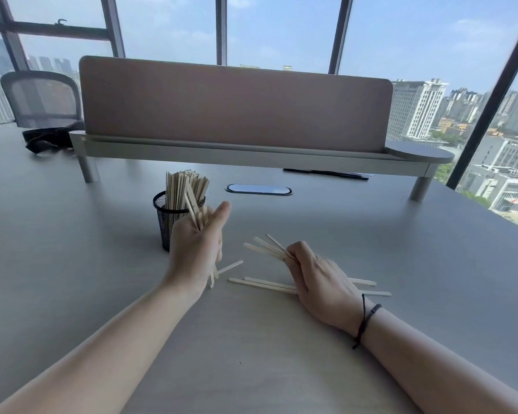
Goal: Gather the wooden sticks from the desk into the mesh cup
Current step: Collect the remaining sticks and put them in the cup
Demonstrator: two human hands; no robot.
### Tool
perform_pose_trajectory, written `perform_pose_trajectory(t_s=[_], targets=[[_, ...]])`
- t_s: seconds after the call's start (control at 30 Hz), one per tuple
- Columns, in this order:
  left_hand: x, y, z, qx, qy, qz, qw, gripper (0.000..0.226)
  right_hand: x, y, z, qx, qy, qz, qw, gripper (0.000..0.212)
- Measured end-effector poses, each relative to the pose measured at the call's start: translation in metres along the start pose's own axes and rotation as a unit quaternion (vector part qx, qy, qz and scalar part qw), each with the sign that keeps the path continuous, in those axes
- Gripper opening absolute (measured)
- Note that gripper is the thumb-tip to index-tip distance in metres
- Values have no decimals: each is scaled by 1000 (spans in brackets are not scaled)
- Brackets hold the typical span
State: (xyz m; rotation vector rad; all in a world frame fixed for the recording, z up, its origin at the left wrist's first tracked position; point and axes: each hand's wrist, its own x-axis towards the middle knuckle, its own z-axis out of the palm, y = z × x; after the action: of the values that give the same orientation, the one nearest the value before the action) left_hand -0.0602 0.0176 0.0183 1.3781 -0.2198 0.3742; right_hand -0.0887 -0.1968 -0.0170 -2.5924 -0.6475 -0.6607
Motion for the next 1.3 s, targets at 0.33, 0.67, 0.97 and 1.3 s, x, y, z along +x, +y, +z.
perform_pose_trajectory(t_s=[0.33, 0.67, 0.97, 1.3], targets=[[-5, -1, 2, 19, -38, -11, 999, 53, 23, -26, -29, 96, 90, 93, 987, 50], [-10, -2, 4, 43, -76, -42, 995, 58, 57, -75, -31, 574, 111, 175, 792, 55], [-10, -6, 6, 76, -52, -50, 994, 54, 34, -66, 5, 505, 63, 228, 830, 61], [-7, -8, 1, 112, -59, -63, 990, 59, 32, -61, 2, 496, 23, 262, 828, 60]])
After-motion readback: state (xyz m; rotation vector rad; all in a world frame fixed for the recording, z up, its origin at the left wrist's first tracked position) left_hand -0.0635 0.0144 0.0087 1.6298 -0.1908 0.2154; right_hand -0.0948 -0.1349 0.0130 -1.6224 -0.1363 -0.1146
